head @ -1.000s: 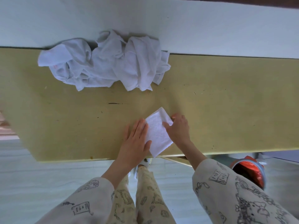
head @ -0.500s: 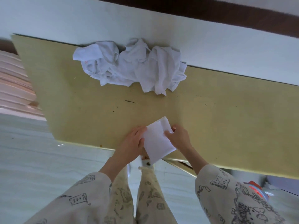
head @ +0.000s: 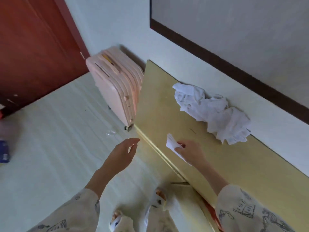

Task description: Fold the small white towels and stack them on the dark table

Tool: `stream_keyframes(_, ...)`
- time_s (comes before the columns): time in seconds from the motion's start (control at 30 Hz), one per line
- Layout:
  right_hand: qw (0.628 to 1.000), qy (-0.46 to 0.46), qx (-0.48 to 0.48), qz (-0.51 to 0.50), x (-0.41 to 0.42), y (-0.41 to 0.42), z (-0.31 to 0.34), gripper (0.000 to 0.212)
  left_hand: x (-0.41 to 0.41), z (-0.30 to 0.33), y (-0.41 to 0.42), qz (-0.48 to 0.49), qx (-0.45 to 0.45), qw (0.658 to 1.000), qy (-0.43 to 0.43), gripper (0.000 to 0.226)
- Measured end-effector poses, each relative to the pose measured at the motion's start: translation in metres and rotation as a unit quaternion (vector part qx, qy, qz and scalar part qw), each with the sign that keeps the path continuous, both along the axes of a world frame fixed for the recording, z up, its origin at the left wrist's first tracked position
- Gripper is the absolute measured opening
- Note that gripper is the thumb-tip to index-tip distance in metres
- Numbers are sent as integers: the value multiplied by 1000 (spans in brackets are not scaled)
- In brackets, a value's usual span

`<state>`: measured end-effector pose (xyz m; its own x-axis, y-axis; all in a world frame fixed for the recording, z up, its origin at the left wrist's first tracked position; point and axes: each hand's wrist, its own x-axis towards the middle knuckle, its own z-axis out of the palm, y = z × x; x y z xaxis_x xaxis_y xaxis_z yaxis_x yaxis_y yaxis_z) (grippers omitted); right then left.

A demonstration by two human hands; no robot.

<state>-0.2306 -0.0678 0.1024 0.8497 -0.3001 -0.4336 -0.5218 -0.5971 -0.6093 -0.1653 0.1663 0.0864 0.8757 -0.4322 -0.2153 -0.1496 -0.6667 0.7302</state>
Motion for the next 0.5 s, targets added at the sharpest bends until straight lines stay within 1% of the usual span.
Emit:
stream_keyframes(0.1,995,-35,-33,89,30,64,27,37,-11,27,74,85,-1,996,-25,27)
stream_keyframes(0.2,978,-74,-46,189,51,155,56,16,-36,50,166,156,27,986,-52,27)
stream_keyframes(0.23,971,-91,-43,215,54,189,65,13,-46,58,198,174,38,982,-60,28)
stream_keyframes(0.33,948,-139,-32,286,54,289,90,21,-80,80,290,225,64,968,-90,28)
stream_keyframes(0.43,930,-154,-7,335,43,388,115,34,-121,103,380,275,85,951,-111,29)
stream_keyframes(0.5,914,-159,23,372,36,457,129,32,-153,115,442,316,94,935,-127,28)
